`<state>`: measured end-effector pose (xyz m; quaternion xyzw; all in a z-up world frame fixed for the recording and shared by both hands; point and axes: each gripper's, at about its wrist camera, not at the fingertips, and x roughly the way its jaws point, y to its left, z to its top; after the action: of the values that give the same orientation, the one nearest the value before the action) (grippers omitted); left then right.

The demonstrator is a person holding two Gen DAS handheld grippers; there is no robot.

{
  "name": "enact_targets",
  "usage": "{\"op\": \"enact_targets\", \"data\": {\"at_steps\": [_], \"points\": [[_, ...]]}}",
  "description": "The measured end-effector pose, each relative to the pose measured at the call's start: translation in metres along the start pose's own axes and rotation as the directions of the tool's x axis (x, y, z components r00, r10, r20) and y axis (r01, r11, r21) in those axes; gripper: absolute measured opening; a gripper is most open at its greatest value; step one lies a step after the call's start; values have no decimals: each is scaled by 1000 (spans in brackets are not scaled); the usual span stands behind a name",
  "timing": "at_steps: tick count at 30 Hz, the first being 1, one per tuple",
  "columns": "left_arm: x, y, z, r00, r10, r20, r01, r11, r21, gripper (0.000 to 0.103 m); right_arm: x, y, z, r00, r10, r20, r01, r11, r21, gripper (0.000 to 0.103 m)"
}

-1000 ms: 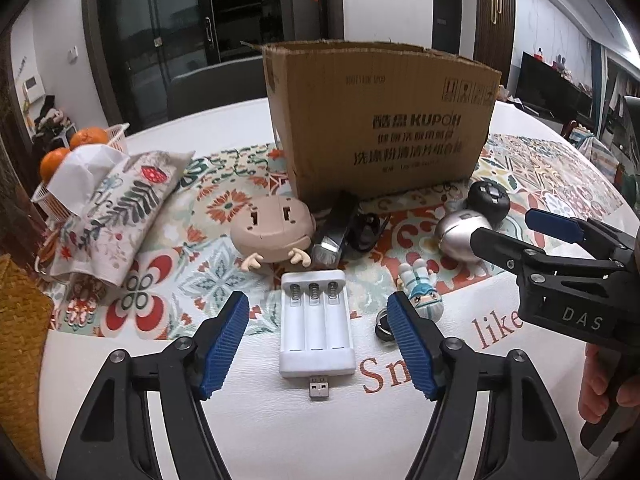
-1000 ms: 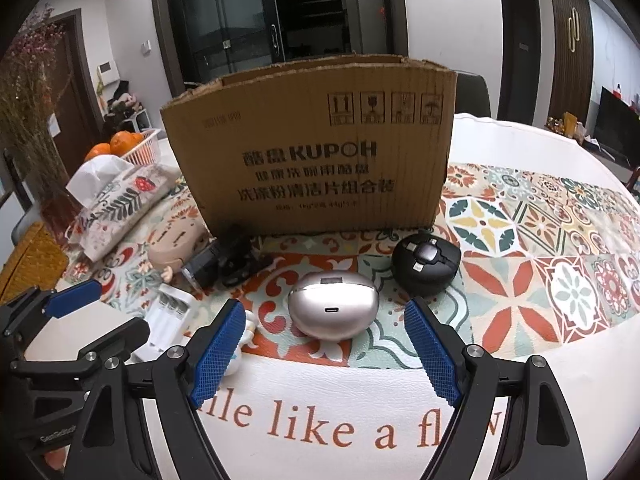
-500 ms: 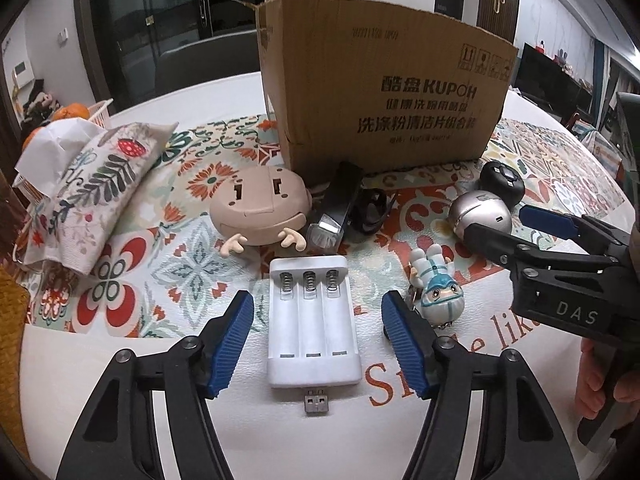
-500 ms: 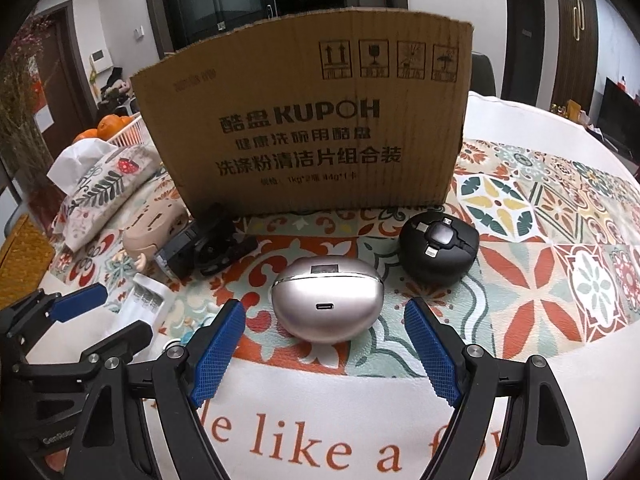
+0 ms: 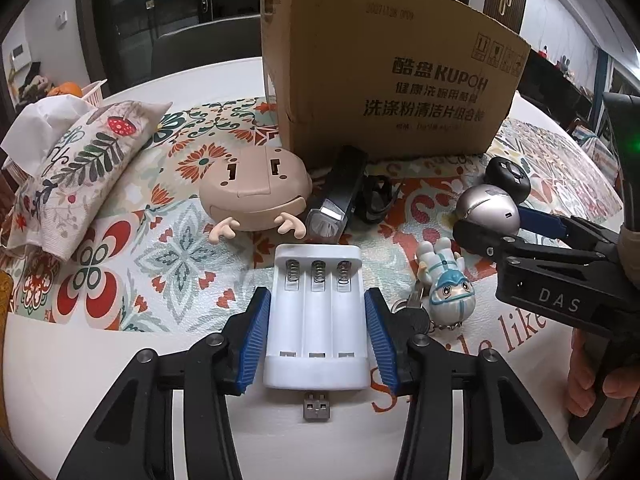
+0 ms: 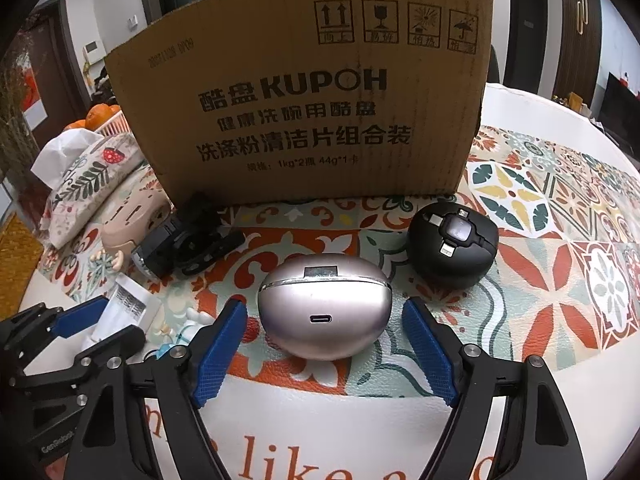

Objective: Organize rigid objects
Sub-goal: 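Grasp white battery charger with left tool while right tool grasps silver earbud case, then lift both held items and carry them over the cardboard box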

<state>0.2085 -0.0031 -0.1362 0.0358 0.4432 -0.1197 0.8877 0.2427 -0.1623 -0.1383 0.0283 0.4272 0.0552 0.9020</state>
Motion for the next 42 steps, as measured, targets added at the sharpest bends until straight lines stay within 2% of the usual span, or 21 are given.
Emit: {"op": "enact_targets", "data": {"at_steps": [1, 3, 13, 26, 34, 42], "points": [[0, 0, 0, 1000, 0, 1, 0, 1000, 0, 47, 0, 0, 0, 1000, -2, 2, 2, 1000, -2, 77], [-1, 1, 0, 1000, -1, 3, 1, 1000, -5, 47, 0, 1, 1, 1000, -7, 5, 7, 1000, -9, 66], [-10, 2, -2, 999, -25, 21, 26, 999, -32, 47, -14, 8, -2, 1000, -4, 29, 5, 999, -34, 66], [-47, -4, 7, 992, -26, 122, 29, 999, -29, 47, -59, 15, 4, 992, 0, 124, 6, 998, -55, 66], [-72, -10, 23, 979, -18, 203, 22, 1000, -18, 47, -86, 17, 11, 982, 15, 186, -6, 999, -49, 66], [-93, -18, 47, 958, -18, 285, 17, 1000, 5, 47, -109, 13, 25, 967, 23, 255, -14, 999, -38, 66]]}}
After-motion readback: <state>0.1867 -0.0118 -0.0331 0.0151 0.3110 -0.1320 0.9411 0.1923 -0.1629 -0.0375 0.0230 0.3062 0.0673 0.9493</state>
